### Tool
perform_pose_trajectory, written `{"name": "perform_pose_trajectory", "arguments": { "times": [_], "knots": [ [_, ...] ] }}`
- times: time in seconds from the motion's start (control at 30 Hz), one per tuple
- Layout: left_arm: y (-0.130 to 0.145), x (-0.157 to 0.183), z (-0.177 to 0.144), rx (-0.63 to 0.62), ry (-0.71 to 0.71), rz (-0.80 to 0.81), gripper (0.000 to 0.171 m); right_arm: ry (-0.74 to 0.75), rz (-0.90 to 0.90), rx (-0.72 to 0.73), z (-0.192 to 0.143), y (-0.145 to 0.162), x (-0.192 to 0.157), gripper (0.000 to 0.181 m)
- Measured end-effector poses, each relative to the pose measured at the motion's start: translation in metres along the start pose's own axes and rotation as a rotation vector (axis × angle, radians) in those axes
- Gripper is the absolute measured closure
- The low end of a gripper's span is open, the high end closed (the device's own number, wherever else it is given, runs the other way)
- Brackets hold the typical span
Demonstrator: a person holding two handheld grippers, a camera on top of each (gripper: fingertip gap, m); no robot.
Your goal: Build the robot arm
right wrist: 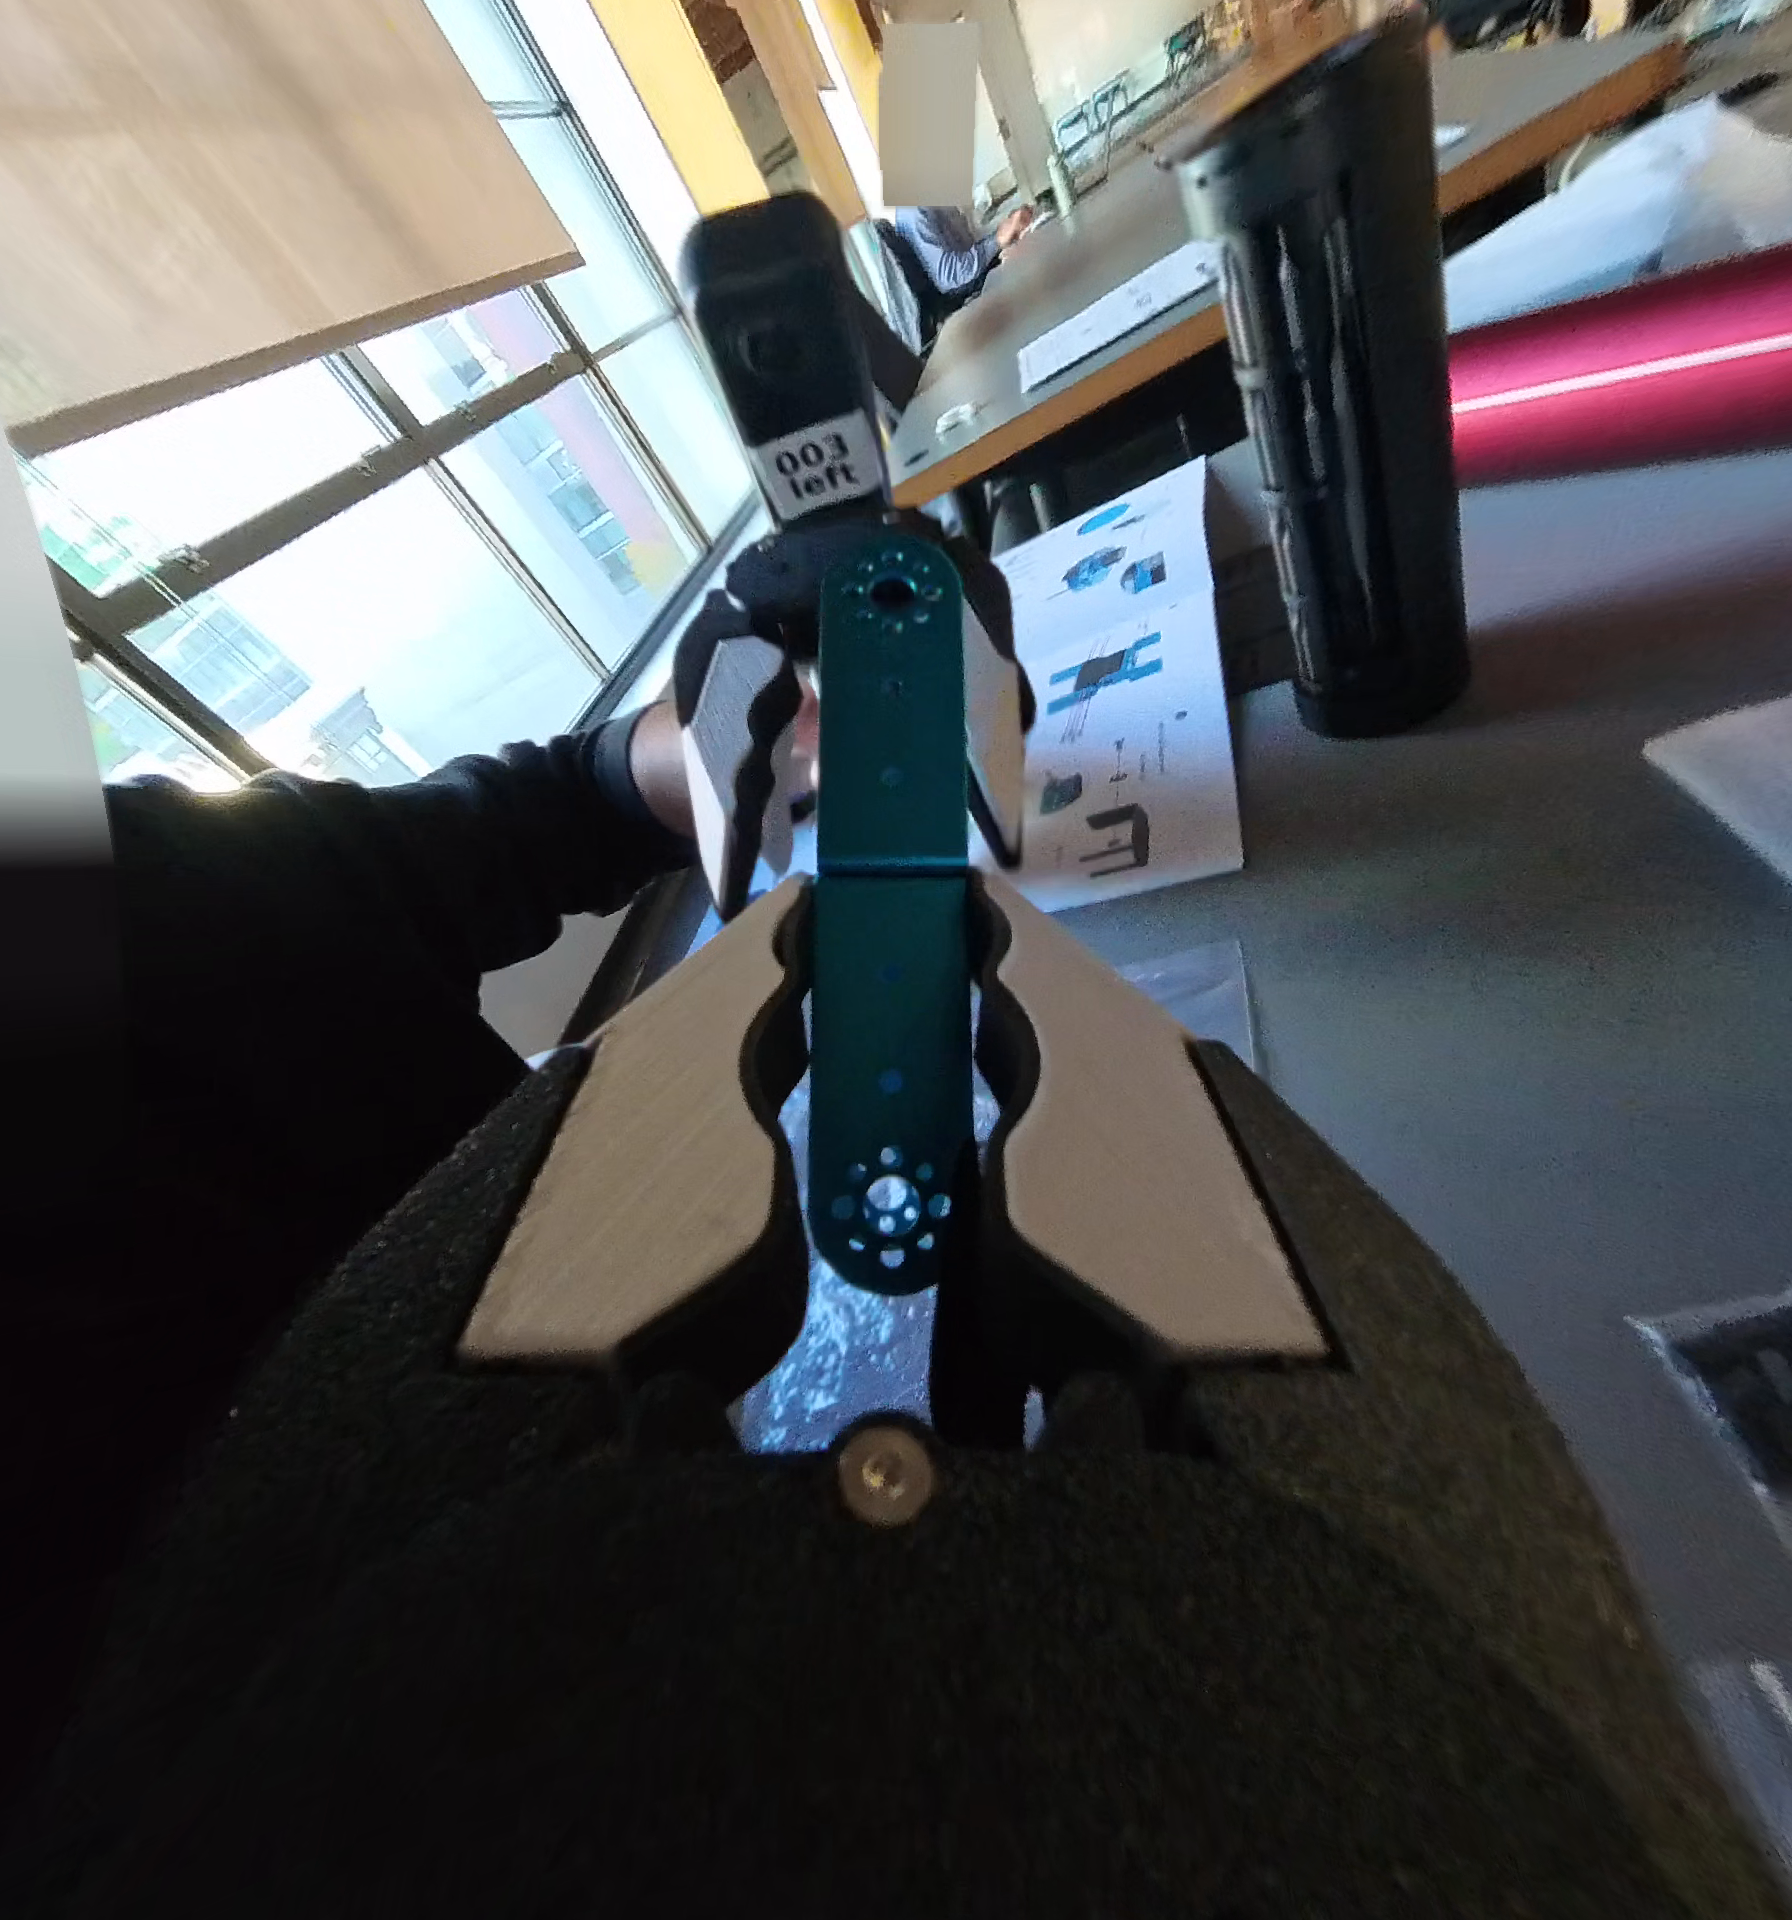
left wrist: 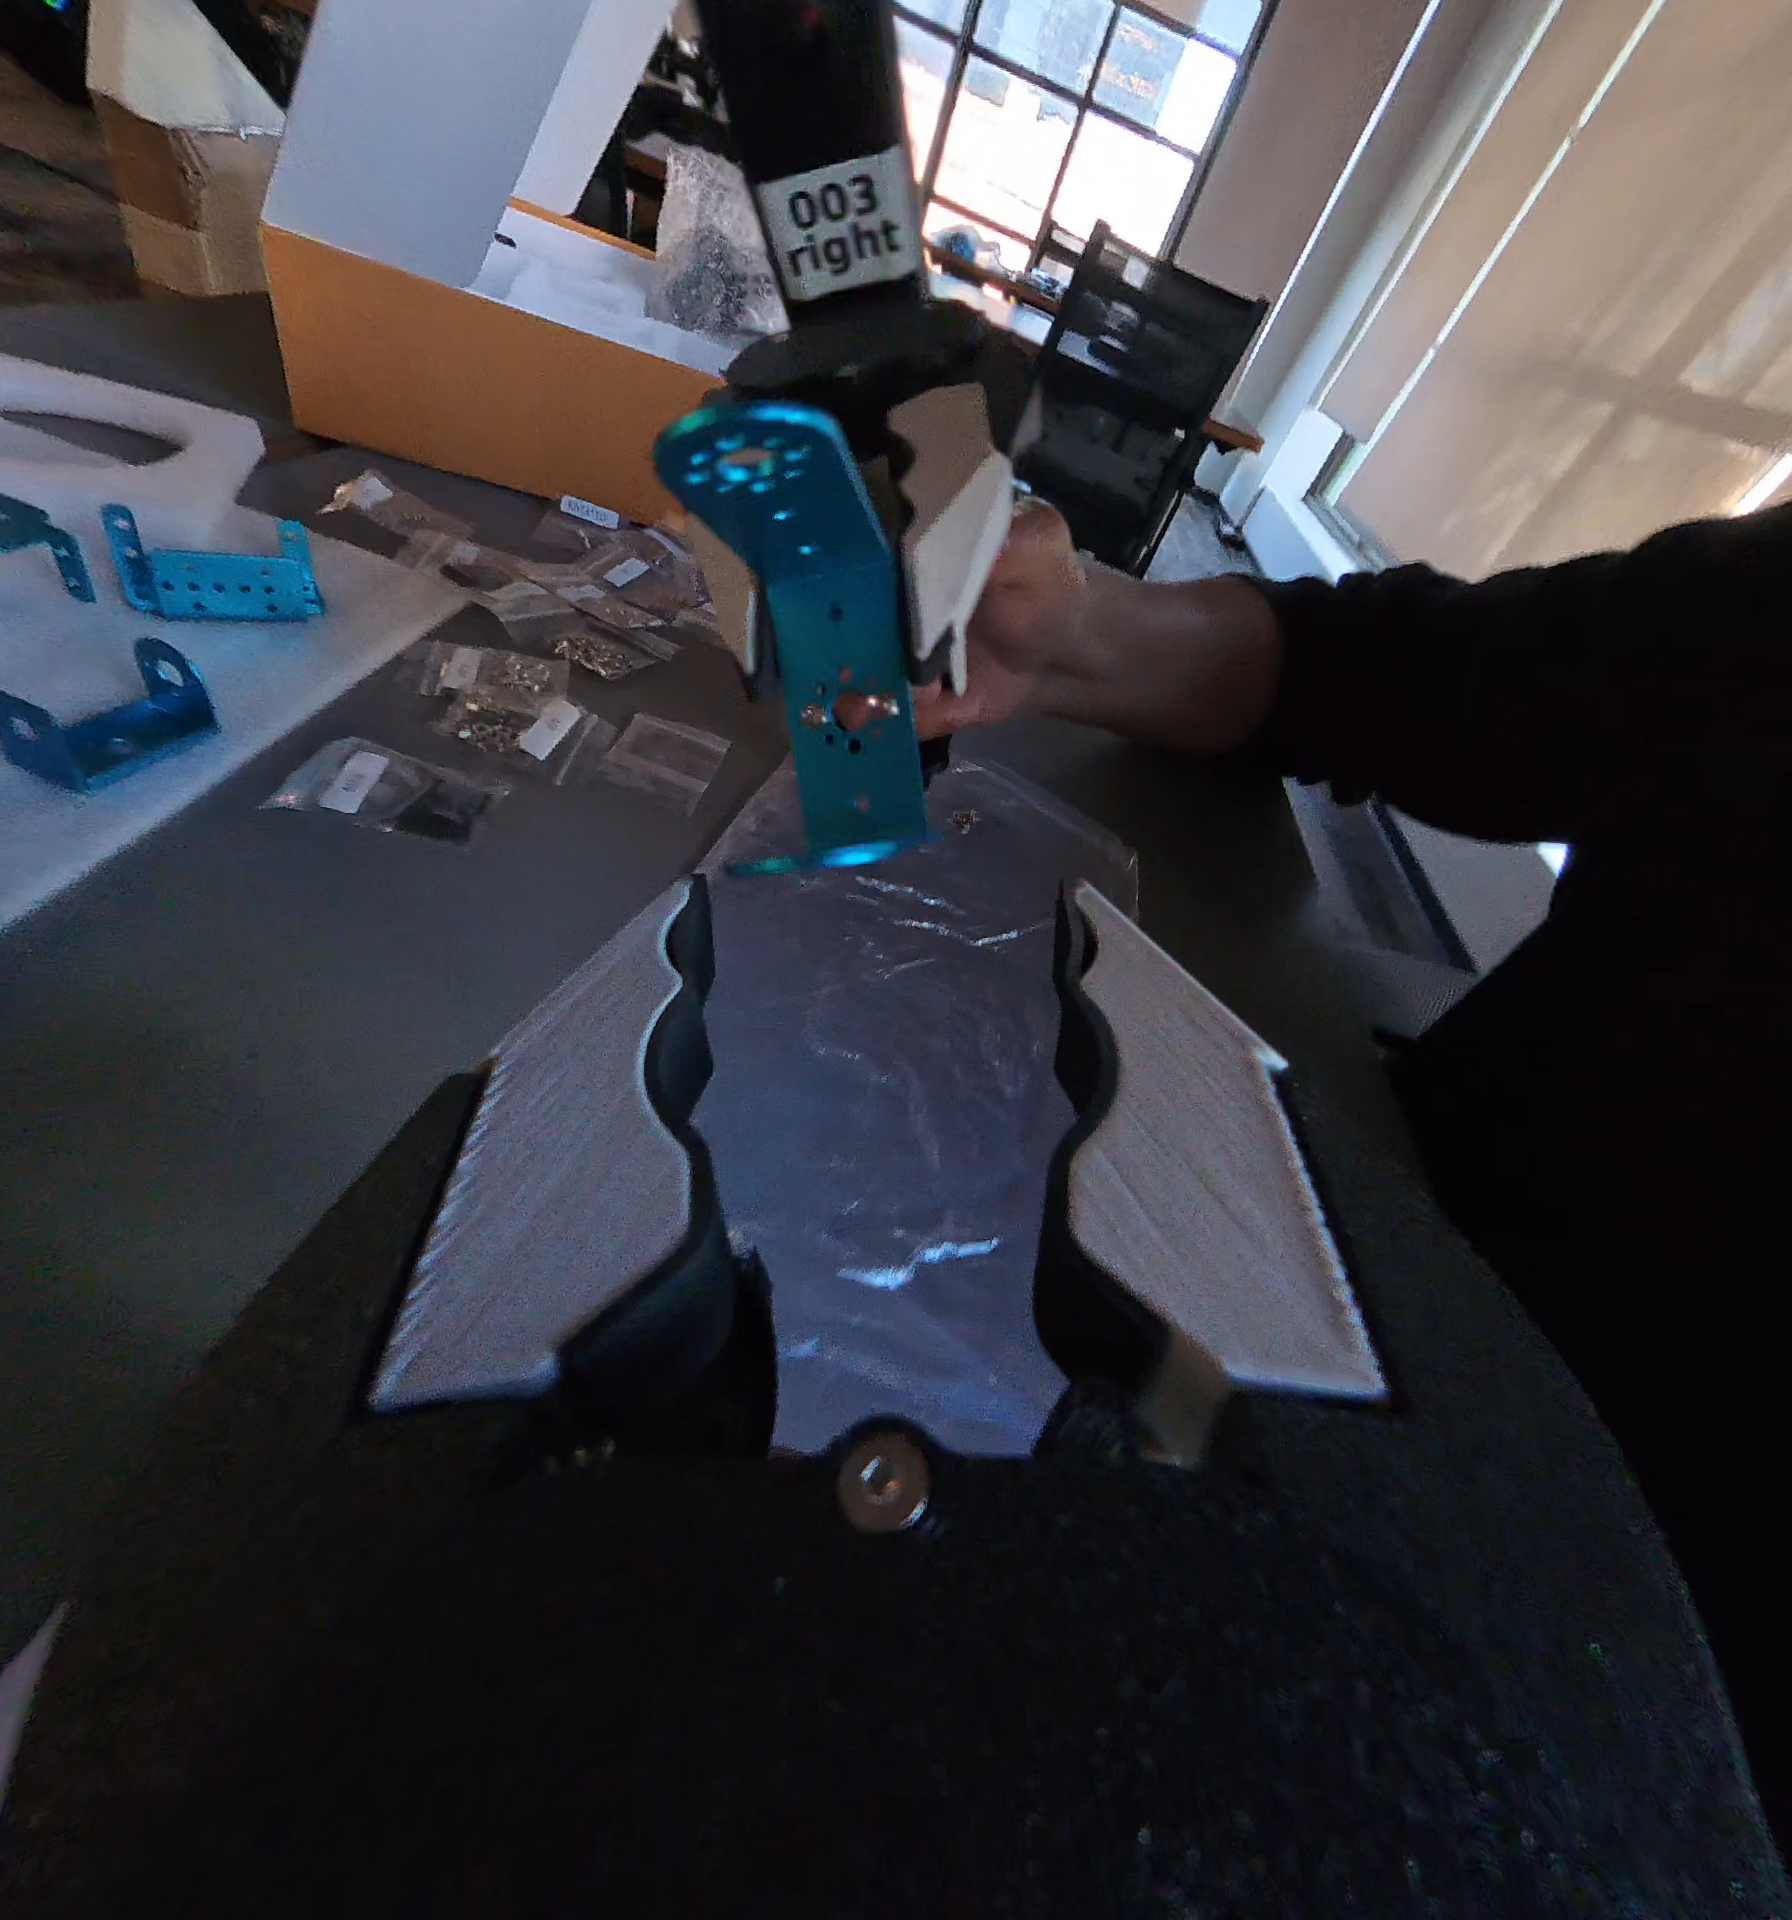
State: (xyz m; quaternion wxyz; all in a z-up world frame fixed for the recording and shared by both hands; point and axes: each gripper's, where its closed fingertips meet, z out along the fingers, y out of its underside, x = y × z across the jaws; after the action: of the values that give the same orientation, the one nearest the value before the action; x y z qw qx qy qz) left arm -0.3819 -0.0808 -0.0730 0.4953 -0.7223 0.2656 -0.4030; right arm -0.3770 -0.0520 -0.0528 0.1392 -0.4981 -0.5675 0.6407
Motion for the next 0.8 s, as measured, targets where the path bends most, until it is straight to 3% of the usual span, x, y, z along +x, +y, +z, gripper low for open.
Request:
{"name": "perform_pose_trajectory", "arguments": {
  "times": [0.13,0.3,0.4,0.57,0.63,0.7,0.8],
  "knots": [
    [-0.011,0.014,0.012,0.089,0.034,-0.013,0.123,0.020,-0.164,0.035,0.009,-0.006,-0.016,0.155],
    [-0.024,0.026,0.013,0.142,-0.099,0.193,0.143,-0.034,-0.303,0.086,0.012,-0.010,-0.041,0.154],
    [-0.025,0.034,0.013,0.125,-0.110,0.237,0.144,-0.063,-0.353,0.082,0.011,-0.010,-0.050,0.154],
    [-0.024,0.042,0.009,0.094,-0.110,0.322,0.144,-0.069,-0.434,0.056,0.012,-0.008,-0.060,0.155],
    [-0.034,0.036,-0.002,0.119,-0.179,0.385,0.116,-0.050,-0.425,0.041,0.009,-0.010,-0.056,0.155],
    [-0.041,0.038,-0.017,0.117,-0.192,0.462,0.111,-0.026,-0.396,-0.016,0.005,-0.007,-0.046,0.155],
    [-0.011,0.054,-0.019,-0.073,-0.057,0.514,0.111,-0.023,-0.246,-0.216,0.003,0.020,-0.028,0.156]
  ]
}}
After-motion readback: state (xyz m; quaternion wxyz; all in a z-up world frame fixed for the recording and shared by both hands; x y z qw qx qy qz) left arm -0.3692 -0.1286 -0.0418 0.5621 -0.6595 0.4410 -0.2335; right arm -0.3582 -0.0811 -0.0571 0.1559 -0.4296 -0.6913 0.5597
